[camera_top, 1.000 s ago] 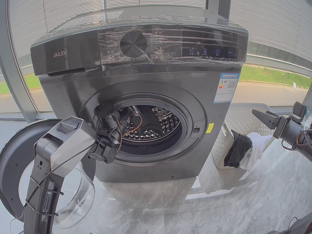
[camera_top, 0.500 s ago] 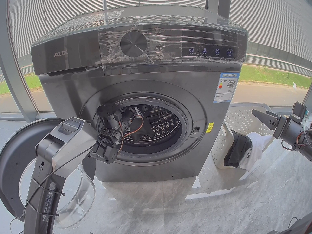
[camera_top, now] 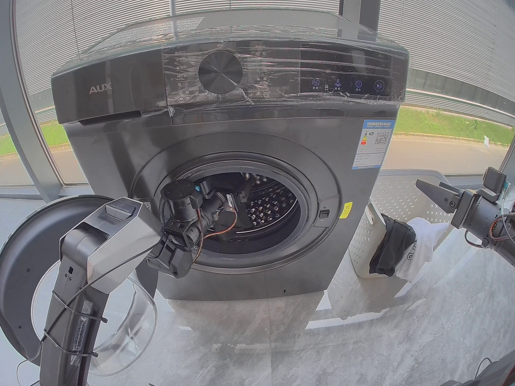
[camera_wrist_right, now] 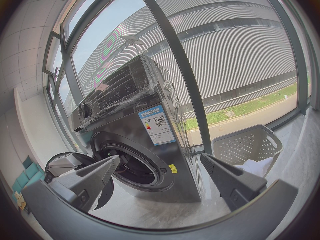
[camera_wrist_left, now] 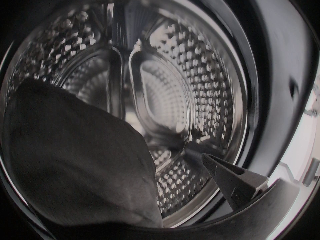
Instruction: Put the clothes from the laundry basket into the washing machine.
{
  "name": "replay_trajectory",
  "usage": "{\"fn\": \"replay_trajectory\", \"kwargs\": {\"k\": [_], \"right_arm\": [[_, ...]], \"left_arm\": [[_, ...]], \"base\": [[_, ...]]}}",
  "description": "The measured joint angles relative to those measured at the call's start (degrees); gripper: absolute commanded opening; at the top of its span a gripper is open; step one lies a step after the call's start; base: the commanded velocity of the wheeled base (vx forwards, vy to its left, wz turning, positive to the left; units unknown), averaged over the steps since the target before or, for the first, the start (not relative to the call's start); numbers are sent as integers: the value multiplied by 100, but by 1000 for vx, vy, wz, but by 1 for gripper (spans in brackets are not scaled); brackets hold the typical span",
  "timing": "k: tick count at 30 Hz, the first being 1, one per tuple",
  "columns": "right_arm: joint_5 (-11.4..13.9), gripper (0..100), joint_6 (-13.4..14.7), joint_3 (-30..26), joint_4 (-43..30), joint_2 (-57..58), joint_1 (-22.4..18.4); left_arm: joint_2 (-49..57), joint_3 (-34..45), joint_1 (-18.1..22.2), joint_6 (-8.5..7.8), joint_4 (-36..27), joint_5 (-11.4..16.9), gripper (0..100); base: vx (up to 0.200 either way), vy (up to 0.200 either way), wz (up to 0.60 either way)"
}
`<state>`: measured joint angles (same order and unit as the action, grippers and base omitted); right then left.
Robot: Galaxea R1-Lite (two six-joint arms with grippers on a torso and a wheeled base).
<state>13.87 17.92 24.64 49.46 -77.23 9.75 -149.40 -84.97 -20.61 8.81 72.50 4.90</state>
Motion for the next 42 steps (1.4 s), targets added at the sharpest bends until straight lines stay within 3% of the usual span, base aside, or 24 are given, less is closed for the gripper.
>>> {"fn": "replay_trajectory", "kwargs": {"k": [4,8,20,30,33,39,42], "right_arm": [[0,100,0,0,2,0,0],[-2,100,0,0,0,0,5],[0,100,0,-11,0,5,5],[0,100,11,-9,0,16,11],[0,100,15,5,5,16,20],[0,100,26,2,2,27,17],[-2,100,28,2,0,27,16]], "left_arm": [[-6,187,-27,-250,-104,134,100],[-9,-80,-68,-650,-290,385,100],[-325,-1310,-118,-827,-451,591,100],[-221,-527,-154,-1075,-763,591,100],[-196,-434,-193,-1070,-766,596,100],[-118,-196,-215,-784,-574,594,100],[-20,68,-289,-747,-541,596,100]], "base": [[0,0,0],[0,0,0],[0,0,0],[0,0,0],[0,0,0],[0,0,0],[0,0,0]]}}
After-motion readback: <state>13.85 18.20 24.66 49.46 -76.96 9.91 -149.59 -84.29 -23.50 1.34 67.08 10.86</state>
